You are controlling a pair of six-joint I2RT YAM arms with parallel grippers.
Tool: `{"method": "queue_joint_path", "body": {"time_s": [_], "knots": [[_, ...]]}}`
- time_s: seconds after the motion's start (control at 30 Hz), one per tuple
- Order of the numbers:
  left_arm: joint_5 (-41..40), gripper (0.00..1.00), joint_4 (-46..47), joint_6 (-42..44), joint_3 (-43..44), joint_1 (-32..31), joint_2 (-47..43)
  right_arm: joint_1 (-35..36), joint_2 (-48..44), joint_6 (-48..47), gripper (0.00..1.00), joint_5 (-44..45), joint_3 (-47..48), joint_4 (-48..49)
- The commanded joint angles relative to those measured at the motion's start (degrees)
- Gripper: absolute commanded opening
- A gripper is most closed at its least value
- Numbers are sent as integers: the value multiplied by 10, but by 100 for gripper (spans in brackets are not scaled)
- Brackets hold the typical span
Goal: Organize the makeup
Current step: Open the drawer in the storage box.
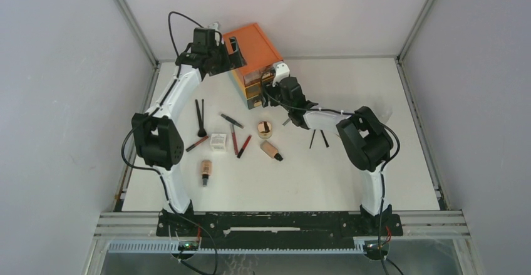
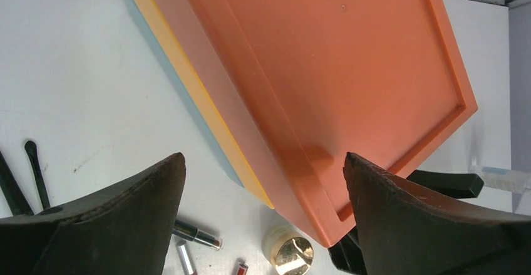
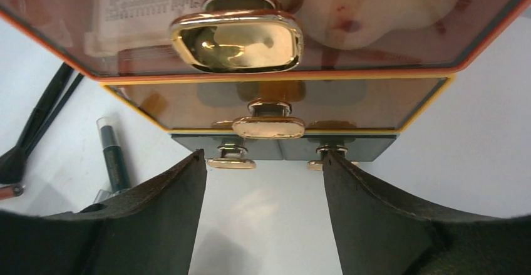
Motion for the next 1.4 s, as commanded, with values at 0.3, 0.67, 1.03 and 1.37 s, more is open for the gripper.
{"method": "queue_joint_path", "body": {"time_s": [0.3,0.67,1.03,1.37], "knots": [[19,100,9,0,18,9,-2,9,40,-37,66,13,56,58],[18,100,9,1,10,10,-5,11,44,-48,47,11,61,69],[18,100,9,-1,9,10,-9,16,22,-46,28,8,37,74],[15,100,5,3,22,11,-6,41,-66,-39,23,18,-102,116]]}}
